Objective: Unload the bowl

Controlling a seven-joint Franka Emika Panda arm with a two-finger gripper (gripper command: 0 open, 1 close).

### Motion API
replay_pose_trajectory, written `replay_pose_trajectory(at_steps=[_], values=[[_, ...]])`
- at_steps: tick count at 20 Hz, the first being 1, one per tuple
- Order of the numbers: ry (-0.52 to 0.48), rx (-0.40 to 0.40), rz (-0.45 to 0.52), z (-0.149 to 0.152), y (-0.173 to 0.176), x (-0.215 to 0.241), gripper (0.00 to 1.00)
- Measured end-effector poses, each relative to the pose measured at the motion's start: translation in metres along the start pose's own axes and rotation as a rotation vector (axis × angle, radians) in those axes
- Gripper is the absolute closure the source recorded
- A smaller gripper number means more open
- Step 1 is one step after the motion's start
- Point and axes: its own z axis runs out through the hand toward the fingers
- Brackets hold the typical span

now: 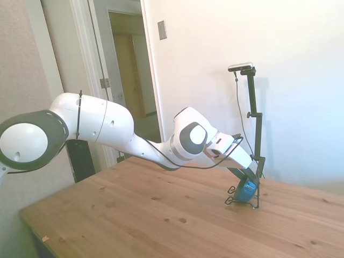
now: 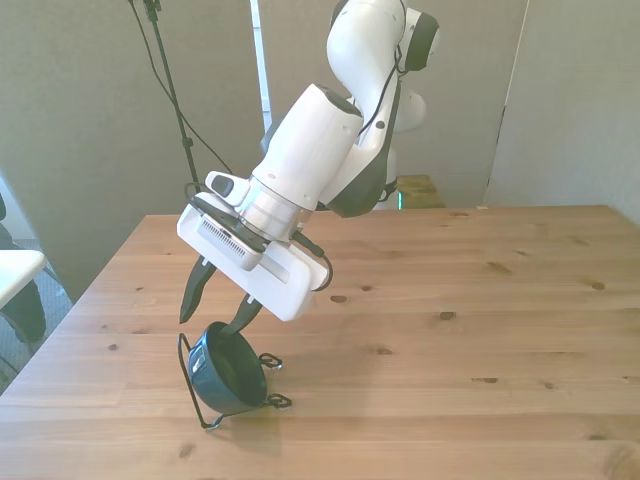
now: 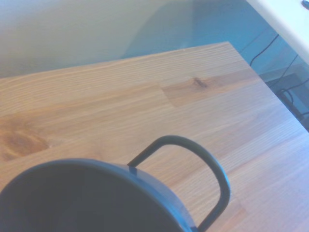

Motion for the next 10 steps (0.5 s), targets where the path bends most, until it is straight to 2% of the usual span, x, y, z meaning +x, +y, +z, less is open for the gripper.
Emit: replay_pose_trajectory(at_steps=[10], values=[[0.027,-0.029,0.008,0.0021,0.0013,-0.0028,1.00]])
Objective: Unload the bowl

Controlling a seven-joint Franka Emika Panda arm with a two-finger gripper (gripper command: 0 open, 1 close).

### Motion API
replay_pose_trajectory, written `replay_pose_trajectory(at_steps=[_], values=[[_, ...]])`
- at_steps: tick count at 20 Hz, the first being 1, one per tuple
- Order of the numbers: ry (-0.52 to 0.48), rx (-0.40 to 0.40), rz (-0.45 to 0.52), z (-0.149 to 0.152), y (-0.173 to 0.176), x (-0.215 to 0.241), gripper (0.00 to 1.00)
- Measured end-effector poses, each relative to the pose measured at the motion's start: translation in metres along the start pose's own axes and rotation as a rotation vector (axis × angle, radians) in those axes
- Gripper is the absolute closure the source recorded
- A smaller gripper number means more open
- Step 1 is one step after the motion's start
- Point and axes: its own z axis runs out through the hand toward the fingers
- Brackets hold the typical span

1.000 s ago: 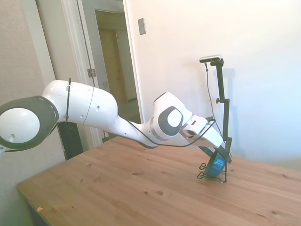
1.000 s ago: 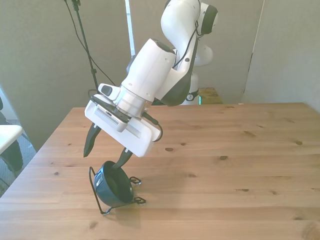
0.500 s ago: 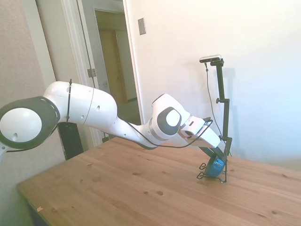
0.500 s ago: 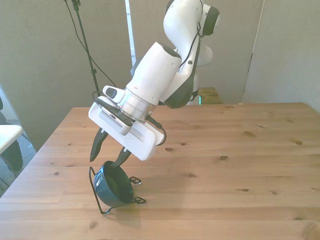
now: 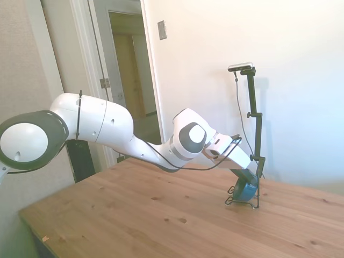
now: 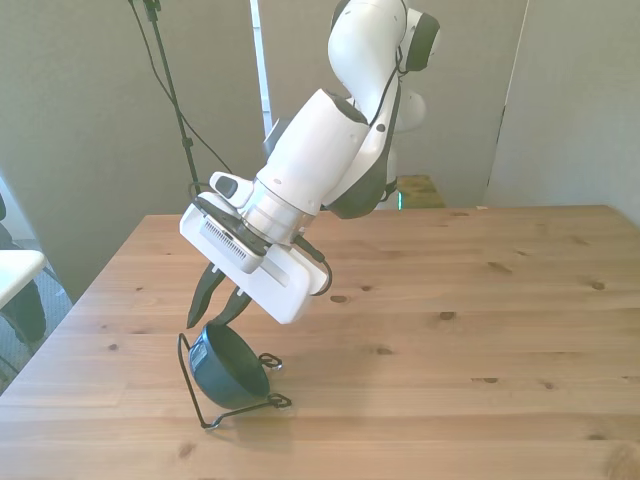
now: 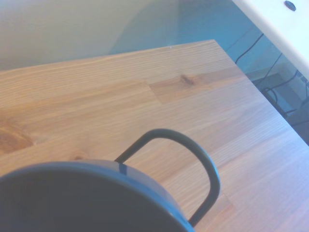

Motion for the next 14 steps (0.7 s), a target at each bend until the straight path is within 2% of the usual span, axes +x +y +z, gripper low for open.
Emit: replay_pose_trajectory(at_steps=[9,12,14], values=[[0.009,0.013,0.004,-0.008,-0.004,0.002,1.00],[0.002,0.040,0.011,-0.025,-0.006,0.005,1.00],[-0.034,0.084,0.005,-0.049,-0.008,-0.004,1.00]])
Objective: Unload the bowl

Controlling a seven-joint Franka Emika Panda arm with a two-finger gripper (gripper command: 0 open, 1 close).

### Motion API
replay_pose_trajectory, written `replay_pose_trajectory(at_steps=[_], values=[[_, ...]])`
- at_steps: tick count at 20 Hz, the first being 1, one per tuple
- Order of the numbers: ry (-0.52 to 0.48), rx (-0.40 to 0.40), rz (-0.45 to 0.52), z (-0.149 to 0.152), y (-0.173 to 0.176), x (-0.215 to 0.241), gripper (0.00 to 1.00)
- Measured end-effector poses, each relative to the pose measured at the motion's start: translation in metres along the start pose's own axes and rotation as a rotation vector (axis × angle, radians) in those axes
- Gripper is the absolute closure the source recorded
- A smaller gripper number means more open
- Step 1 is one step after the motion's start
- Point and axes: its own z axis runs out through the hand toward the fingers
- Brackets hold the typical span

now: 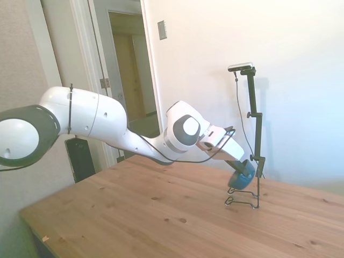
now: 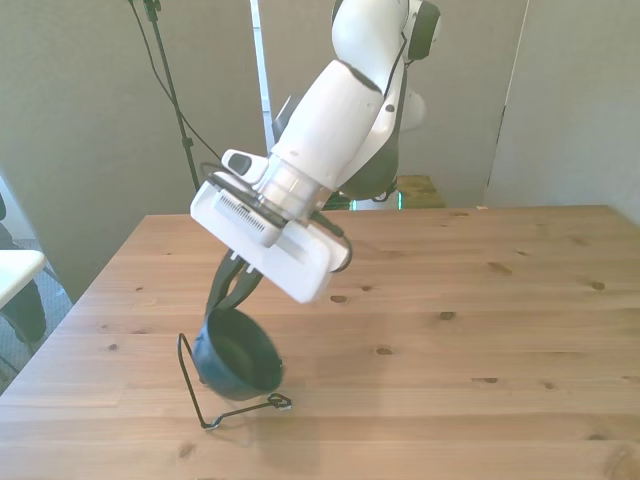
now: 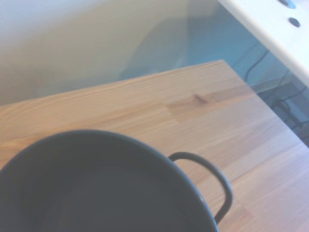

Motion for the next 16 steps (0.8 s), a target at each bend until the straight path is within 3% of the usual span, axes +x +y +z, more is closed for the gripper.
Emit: replay_pose_trajectory(at_steps=[4,6,10,16], values=[[-0.131,0.094,-0.074,-0.061,0.005,-0.036,1.00],[-0.214,0.131,-0.115,-0.077,0.018,-0.053,1.00],[-0.400,0.167,-0.203,-0.072,0.040,-0.088,1.00],[-0.699,0.189,-0.317,-0.045,0.042,-0.122,1.00]])
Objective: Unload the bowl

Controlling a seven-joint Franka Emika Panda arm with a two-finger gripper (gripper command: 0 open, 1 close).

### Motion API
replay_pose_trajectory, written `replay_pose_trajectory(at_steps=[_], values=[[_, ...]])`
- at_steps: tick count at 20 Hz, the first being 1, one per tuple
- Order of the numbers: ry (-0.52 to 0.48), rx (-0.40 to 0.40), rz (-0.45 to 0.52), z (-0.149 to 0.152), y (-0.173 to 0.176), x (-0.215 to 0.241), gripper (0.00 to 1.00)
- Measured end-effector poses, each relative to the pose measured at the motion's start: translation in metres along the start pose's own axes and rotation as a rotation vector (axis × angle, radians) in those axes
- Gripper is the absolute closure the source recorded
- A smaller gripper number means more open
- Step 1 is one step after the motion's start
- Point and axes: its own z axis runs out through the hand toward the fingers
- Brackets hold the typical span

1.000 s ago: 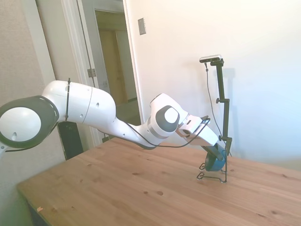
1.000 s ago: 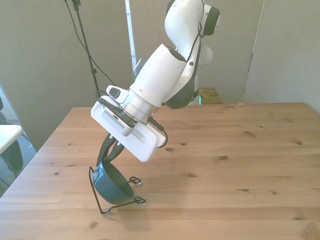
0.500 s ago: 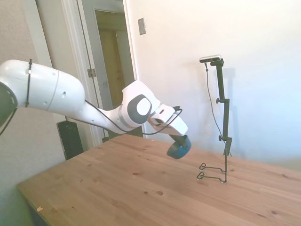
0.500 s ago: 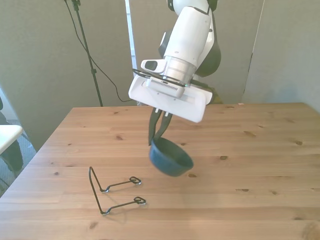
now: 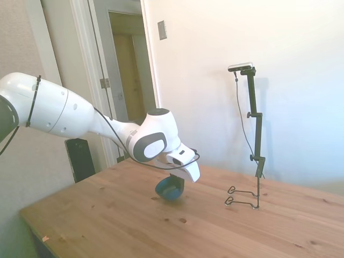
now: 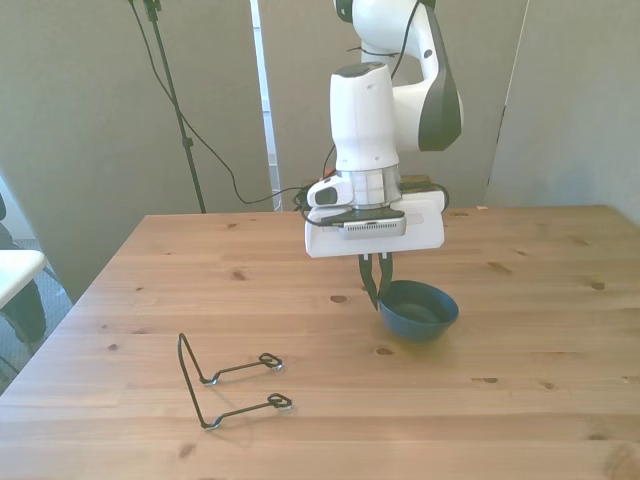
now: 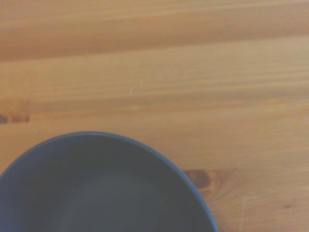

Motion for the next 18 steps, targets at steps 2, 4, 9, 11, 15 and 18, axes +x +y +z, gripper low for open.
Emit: replay_pose_trajectory(at_steps=[2,4,9,11,15,18], values=[[-0.027,-0.017,0.002,0.003,0.004,0.010,1.00],[-0.034,-0.028,0.011,0.009,0.006,0.018,1.00],[-0.044,-0.042,0.016,0.019,0.005,0.027,0.00],[-0.043,-0.042,0.017,0.017,0.005,0.029,0.00],[-0.039,-0.044,0.018,0.012,0.005,0.033,0.00],[-0.040,-0.047,0.017,0.010,0.005,0.034,0.00]])
